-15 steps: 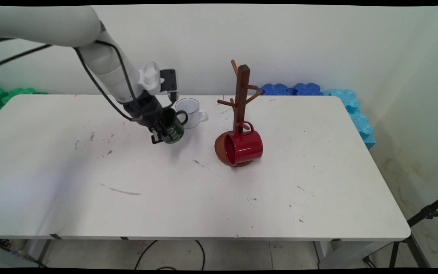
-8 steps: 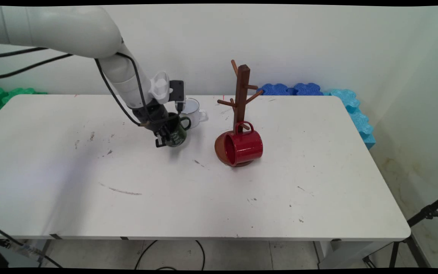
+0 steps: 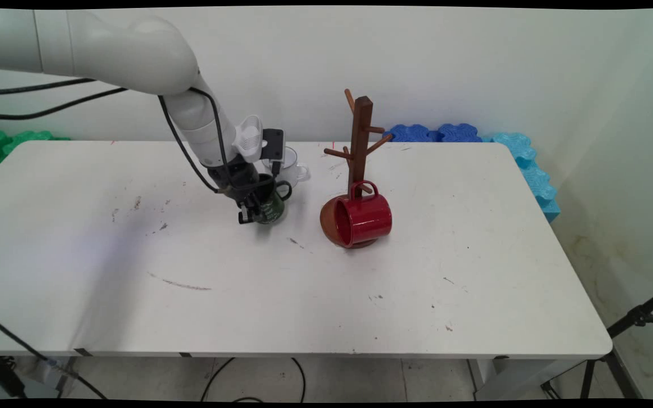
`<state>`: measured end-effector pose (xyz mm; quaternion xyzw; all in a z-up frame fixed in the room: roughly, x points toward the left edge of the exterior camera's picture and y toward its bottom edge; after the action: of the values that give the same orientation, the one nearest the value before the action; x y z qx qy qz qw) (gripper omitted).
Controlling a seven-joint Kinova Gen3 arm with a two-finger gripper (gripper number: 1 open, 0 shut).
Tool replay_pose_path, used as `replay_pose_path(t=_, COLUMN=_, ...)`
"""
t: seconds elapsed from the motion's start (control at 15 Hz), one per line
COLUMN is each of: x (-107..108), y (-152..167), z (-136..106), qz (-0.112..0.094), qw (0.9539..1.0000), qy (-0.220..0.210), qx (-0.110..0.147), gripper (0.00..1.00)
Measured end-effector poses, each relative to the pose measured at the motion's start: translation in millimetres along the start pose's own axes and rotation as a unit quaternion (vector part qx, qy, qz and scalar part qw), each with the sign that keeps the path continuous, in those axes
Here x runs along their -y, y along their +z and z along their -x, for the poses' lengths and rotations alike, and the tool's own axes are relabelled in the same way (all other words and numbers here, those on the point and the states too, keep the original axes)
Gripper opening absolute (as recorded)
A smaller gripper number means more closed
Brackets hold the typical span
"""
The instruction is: Place the picked object on the table
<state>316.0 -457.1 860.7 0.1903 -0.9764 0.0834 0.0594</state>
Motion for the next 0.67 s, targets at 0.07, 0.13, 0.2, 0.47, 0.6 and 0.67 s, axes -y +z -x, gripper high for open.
replay_pose_path(t=0.07, x=0, y=2, z=-1, qz=0.001, qw=1.0000, qy=0.003, qx=0.000, gripper=0.00)
replay_pose_path(t=0.13, x=1, y=3, z=-1, qz=0.003, qw=1.0000, qy=0.006, qx=0.000, gripper=0.00)
replay_pose_path(t=0.2, x=1, y=5, z=-2, qz=0.004, qw=1.0000, qy=0.009, qx=0.000, gripper=0.00)
replay_pose_path(t=0.47, x=2, y=10, z=-3, qz=0.008, qw=0.9998, qy=0.016, qx=0.001, gripper=0.00)
replay_pose_path(t=0.6, x=2, y=12, z=-4, qz=0.010, qw=0.9998, qy=0.019, qx=0.000, gripper=0.00)
replay_pose_path(t=0.67, x=3, y=13, z=-4, qz=0.011, qw=0.9998, qy=0.019, qx=-0.001, gripper=1.00)
